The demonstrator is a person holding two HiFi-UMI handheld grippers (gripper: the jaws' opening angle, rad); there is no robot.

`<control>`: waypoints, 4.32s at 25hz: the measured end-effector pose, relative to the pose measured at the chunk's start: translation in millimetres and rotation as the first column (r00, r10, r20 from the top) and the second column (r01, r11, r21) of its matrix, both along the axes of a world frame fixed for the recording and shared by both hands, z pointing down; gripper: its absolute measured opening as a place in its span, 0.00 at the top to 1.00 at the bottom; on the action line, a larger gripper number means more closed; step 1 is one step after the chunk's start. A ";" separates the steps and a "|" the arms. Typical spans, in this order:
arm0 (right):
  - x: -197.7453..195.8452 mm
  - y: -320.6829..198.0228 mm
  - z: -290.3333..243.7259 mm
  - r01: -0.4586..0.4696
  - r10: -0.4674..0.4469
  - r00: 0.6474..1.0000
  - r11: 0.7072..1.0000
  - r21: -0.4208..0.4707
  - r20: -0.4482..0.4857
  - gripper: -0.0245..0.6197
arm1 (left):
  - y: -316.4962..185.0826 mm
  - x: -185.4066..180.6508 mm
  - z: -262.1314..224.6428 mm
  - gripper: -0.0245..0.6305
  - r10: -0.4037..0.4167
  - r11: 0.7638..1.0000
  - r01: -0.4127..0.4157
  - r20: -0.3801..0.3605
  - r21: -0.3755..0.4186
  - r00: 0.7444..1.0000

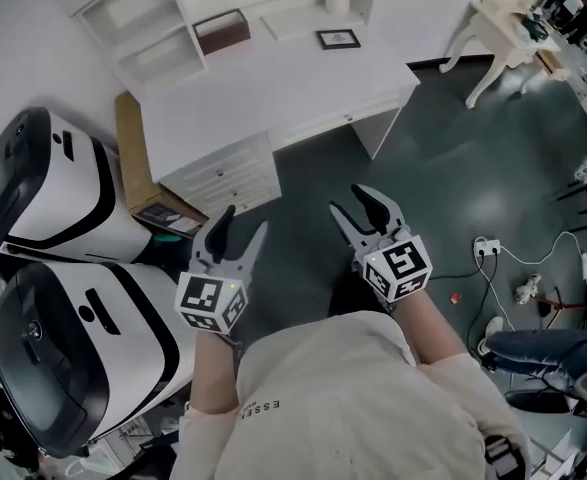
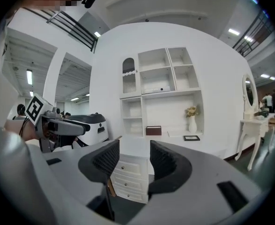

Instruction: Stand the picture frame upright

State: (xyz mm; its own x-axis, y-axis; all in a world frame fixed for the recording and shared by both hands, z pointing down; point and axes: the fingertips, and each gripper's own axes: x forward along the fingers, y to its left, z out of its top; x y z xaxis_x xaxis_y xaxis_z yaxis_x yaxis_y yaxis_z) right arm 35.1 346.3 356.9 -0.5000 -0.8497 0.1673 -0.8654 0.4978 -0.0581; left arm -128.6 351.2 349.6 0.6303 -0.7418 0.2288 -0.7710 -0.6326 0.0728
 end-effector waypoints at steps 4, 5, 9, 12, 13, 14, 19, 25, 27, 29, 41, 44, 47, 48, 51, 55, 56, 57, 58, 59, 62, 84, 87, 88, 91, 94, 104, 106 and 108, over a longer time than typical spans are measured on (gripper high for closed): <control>61.9 -56.9 -6.2 0.051 -0.051 0.998 0.998 -0.023 0.029 0.63 | -45.1 55.7 -4.5 0.61 -0.056 0.998 0.056 0.005 -0.018 0.998; 77.5 -70.3 -6.2 0.064 -0.063 0.998 0.998 -0.027 0.020 0.63 | -56.3 68.7 -5.0 0.61 -0.074 0.997 0.074 0.012 -0.020 0.997; 135.0 -124.0 -4.7 0.098 -0.096 0.995 0.994 -0.057 0.037 0.63 | -103.1 120.4 -3.4 0.61 -0.139 0.990 0.139 0.006 -0.039 0.990; 167.6 -158.9 0.1 0.122 -0.120 0.992 0.990 -0.073 0.024 0.63 | -132.1 160.1 -5.6 0.61 -0.141 0.989 0.141 0.004 -0.033 0.990; 177.3 -169.5 1.9 0.126 -0.125 0.992 0.989 -0.079 0.017 0.63 | -141.8 171.5 -6.5 0.61 -0.140 0.990 0.140 0.015 -0.027 0.990; 186.5 -179.8 2.8 0.127 -0.127 0.992 0.988 -0.083 0.011 0.63 | -151.9 182.0 -7.1 0.61 -0.139 0.990 0.139 0.026 -0.022 0.990; 226.0 -229.5 2.4 0.111 -0.112 0.994 0.991 -0.081 -0.004 0.63 | -205.4 224.1 -8.5 0.61 -0.111 0.993 0.112 0.042 -0.024 0.993; 253.0 -300.6 13.4 0.058 -0.060 0.998 0.992 -0.112 -0.017 0.63 | -283.8 253.3 2.6 0.61 -0.057 0.998 0.058 0.042 -0.026 0.998; 260.6 -328.1 15.8 0.040 -0.044 0.998 0.992 -0.121 -0.033 0.63 | -316.1 262.5 6.1 0.61 -0.034 0.999 0.036 0.034 -0.033 0.999; 266.7 -357.1 16.3 0.021 -0.027 0.999 0.991 -0.131 -0.043 0.63 | -348.8 270.6 8.3 0.61 -0.009 0.999 0.010 0.027 -0.044 1.000; 259.5 -518.7 32.1 -0.026 0.007 0.996 0.974 -0.224 -0.087 0.63 | -510.2 268.7 3.3 0.61 0.058 0.997 -0.057 0.009 -0.057 0.998; 255.6 -553.7 51.1 -0.030 0.001 0.994 0.963 -0.268 -0.105 0.63 | -541.0 266.8 12.8 0.61 0.071 0.996 -0.071 0.013 -0.059 0.997; 253.1 -583.2 75.7 -0.031 -0.012 0.991 0.947 -0.319 -0.132 0.63 | -566.3 265.0 26.2 0.61 0.074 0.994 -0.074 0.000 -0.078 0.997; 252.9 -592.4 85.9 -0.033 -0.017 0.990 0.940 -0.338 -0.143 0.63 | -573.3 264.5 31.4 0.61 0.076 0.994 -0.076 -0.006 -0.085 0.997; 254.2 -619.2 120.6 -0.044 -0.033 0.982 0.915 -0.401 -0.185 0.63 | -591.5 263.3 46.3 0.61 0.083 0.992 -0.084 -0.013 -0.095 0.996; 260.3 -648.8 166.2 -0.069 -0.058 0.967 0.875 -0.479 -0.246 0.63 | -612.2 261.6 59.7 0.61 0.083 0.992 -0.084 -0.019 -0.092 0.996; 261.5 -653.8 175.5 -0.075 -0.062 0.965 0.865 -0.496 -0.254 0.63 | -615.6 261.0 62.2 0.61 0.083 0.992 -0.085 -0.023 -0.092 0.996; 262.6 -658.1 183.9 -0.080 -0.063 0.964 0.856 -0.511 -0.257 0.63 | -618.5 260.5 64.9 0.61 0.084 0.992 -0.086 -0.024 -0.093 0.996; 263.5 -662.2 191.7 -0.086 -0.063 0.964 0.846 -0.527 -0.258 0.63 | -621.0 260.2 68.2 0.61 0.085 0.992 -0.087 -0.024 -0.096 0.996; 264.7 -666.3 199.0 -0.091 -0.062 0.965 0.835 -0.543 -0.257 0.63 | -623.4 259.9 71.9 0.61 0.085 0.991 -0.087 -0.023 -0.101 0.996; 267.8 -679.1 215.9 -0.113 -0.045 0.967 0.806 -0.581 -0.249 0.63 | -629.6 258.3 83.6 0.61 0.080 0.989 -0.082 -0.021 -0.123 0.997; 268.6 -680.2 239.5 -0.177 -0.008 0.959 0.765 -0.620 -0.284 0.80 | -625.8 263.5 101.1 0.61 0.075 0.985 -0.075 -0.006 -0.158 0.997; 265.9 -668.5 239.4 -0.165 -0.020 0.960 0.767 -0.620 -0.280 0.80 | -615.5 264.6 105.4 0.61 0.078 0.982 -0.077 0.001 -0.174 0.997; 264.7 -664.3 239.4 -0.161 -0.024 0.960 0.768 -0.620 -0.279 0.80 | -612.2 264.7 106.5 0.61 0.079 0.981 -0.077 0.003 -0.177 0.997; 263.2 -652.0 238.9 -0.155 -0.027 0.961 0.770 -0.618 -0.274 0.80 | -603.6 265.2 108.3 0.61 0.074 0.980 -0.071 0.007 -0.186 0.997; 261.3 -638.6 238.8 -0.144 -0.038 0.962 0.772 -0.620 -0.271 0.80 | -592.3 264.5 110.4 0.61 0.063 0.979 -0.059 0.010 -0.196 0.998; 261.6 -600.1 238.9 -0.100 -0.082 0.961 0.785 -0.611 -0.263 0.80 | -535.0 269.4 120.5 0.61 -0.018 0.974 0.021 0.013 -0.228 1.000; 260.2 -594.3 237.9 -0.089 -0.100 0.958 0.788 -0.609 -0.269 0.80 | -525.3 270.6 120.6 0.61 -0.034 0.973 0.036 0.012 -0.229 0.999; 258.0 -587.4 238.1 -0.076 -0.117 0.956 0.789 -0.609 -0.271 0.80 | -516.9 271.2 122.2 0.61 -0.050 0.972 0.052 0.015 -0.230 0.999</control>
